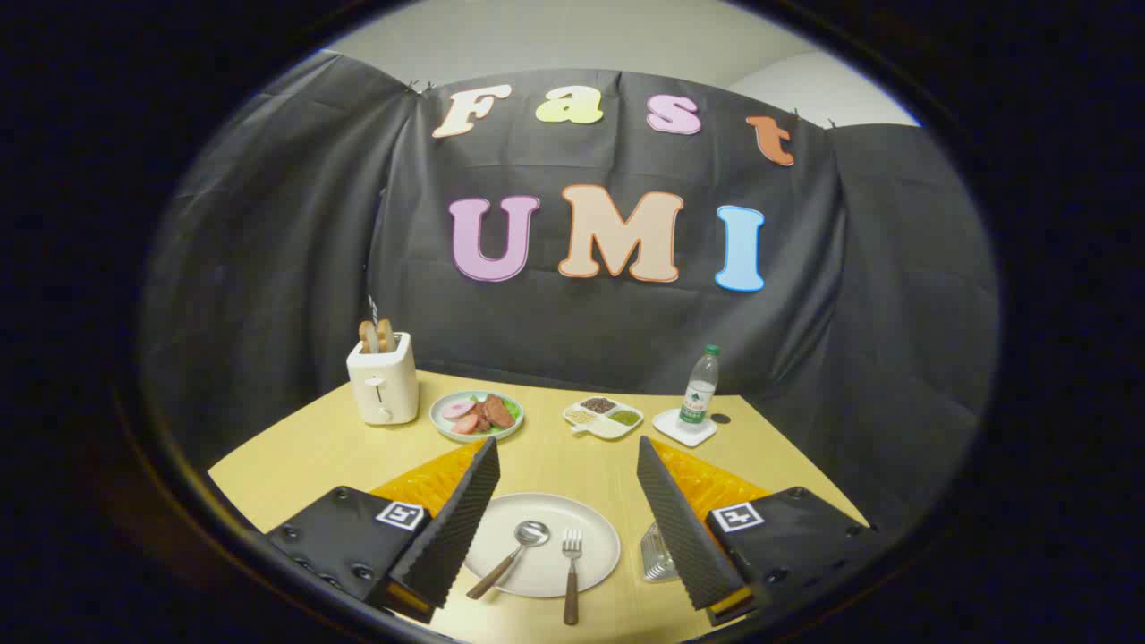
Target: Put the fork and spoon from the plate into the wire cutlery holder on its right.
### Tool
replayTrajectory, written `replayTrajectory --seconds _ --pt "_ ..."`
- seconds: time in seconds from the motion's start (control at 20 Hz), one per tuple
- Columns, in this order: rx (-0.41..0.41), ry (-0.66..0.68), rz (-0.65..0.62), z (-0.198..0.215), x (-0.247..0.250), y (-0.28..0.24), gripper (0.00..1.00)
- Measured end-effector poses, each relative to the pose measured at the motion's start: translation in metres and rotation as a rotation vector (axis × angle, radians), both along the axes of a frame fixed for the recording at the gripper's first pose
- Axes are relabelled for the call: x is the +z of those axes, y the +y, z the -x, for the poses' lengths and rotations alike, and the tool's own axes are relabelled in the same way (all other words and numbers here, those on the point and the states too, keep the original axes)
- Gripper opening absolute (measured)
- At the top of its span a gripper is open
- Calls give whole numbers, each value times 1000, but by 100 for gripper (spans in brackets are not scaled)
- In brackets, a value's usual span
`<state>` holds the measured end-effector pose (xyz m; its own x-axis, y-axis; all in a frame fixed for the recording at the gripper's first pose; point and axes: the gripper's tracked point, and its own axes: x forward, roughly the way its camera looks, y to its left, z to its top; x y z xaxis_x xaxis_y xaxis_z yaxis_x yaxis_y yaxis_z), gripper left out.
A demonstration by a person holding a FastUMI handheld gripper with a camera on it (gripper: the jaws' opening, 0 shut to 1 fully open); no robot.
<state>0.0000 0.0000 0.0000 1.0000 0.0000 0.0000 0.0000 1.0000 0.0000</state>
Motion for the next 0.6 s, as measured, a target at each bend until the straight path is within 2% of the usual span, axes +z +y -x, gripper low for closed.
replayTrajectory --seconds 0.6 --pt "-26 36 -37 -11 -12 8 100"
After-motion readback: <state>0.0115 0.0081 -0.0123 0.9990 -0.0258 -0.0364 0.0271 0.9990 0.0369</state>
